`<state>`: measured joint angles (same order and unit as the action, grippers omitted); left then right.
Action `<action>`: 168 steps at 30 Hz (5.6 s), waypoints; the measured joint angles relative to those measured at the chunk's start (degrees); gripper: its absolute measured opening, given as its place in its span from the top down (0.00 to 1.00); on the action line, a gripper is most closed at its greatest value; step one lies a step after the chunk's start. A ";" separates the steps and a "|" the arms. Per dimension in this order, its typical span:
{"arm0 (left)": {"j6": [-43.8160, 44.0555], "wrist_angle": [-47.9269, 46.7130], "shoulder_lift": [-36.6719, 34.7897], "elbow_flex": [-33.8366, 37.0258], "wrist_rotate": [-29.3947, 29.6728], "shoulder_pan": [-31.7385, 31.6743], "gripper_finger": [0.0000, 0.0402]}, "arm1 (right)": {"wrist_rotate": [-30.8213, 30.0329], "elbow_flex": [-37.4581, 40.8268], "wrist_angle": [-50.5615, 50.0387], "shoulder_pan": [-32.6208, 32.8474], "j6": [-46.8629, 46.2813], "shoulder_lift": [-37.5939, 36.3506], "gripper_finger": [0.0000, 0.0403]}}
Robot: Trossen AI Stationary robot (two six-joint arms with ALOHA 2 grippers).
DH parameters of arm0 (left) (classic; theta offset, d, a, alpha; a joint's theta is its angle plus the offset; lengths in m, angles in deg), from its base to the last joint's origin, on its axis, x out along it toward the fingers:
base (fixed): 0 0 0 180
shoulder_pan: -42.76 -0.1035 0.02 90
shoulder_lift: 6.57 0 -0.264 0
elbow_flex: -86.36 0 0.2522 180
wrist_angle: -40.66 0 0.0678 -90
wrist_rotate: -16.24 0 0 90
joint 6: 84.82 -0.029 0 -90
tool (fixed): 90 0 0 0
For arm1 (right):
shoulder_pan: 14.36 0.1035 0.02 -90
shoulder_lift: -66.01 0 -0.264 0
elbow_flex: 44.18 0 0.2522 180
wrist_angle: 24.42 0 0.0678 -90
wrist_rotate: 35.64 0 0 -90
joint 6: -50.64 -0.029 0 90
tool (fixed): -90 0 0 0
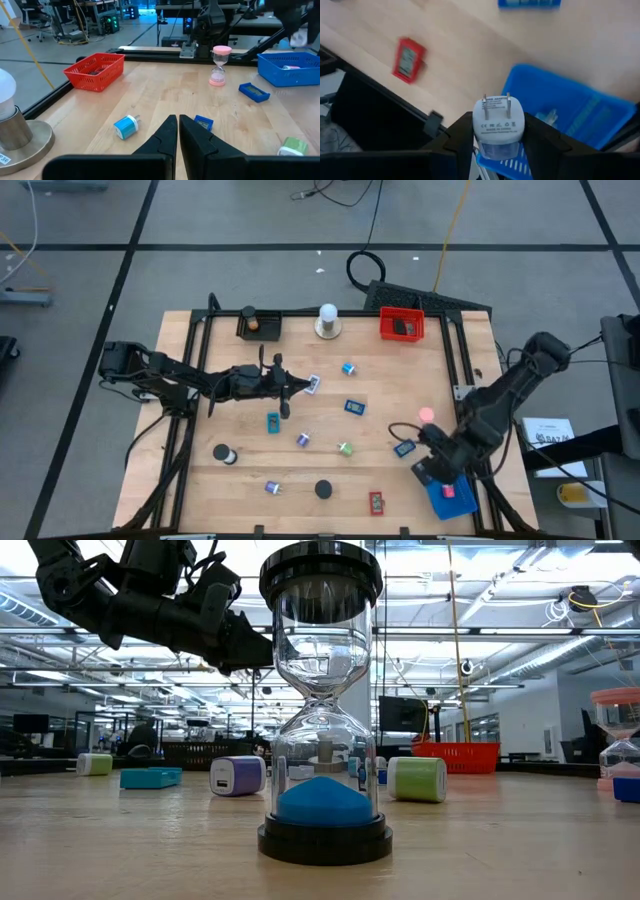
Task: Pick & Place Office items
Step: Put the violet charger adapter into the red bin, then adjust the pink charger adapter on the blue bin, then put the blue digital timer into the red bin
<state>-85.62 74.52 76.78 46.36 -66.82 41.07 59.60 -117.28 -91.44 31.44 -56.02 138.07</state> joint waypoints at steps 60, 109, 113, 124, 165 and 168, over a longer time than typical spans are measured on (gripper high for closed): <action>-0.20 -0.03 0.02 -0.02 0.13 0.43 0.94 | 8.30 14.28 14.61 8.55 -1.90 2.78 0.98; 0.90 0.60 0.02 -0.02 0.21 0.44 0.94 | -26.26 2.68 16.89 -16.40 50.04 0.79 0.96; 0.94 3.90 2.01 0.79 0.16 0.43 0.94 | -26.23 2.72 25.15 -24.44 63.10 2.63 0.92; 2.39 27.87 7.40 8.52 -6.01 -1.81 0.94 | -17.87 4.20 38.09 -39.48 80.03 12.89 0.76; 2.78 22.45 7.41 8.81 -3.99 -4.29 0.94 | -8.06 -0.98 30.06 -46.18 84.85 30.01 0.63; 2.82 22.46 7.41 8.81 -3.96 -4.29 0.94 | -6.17 -0.71 28.94 -46.97 83.89 28.22 0.60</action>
<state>-82.80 96.98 84.19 55.17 -70.77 36.79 53.43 -118.00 -62.51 -15.52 27.87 166.29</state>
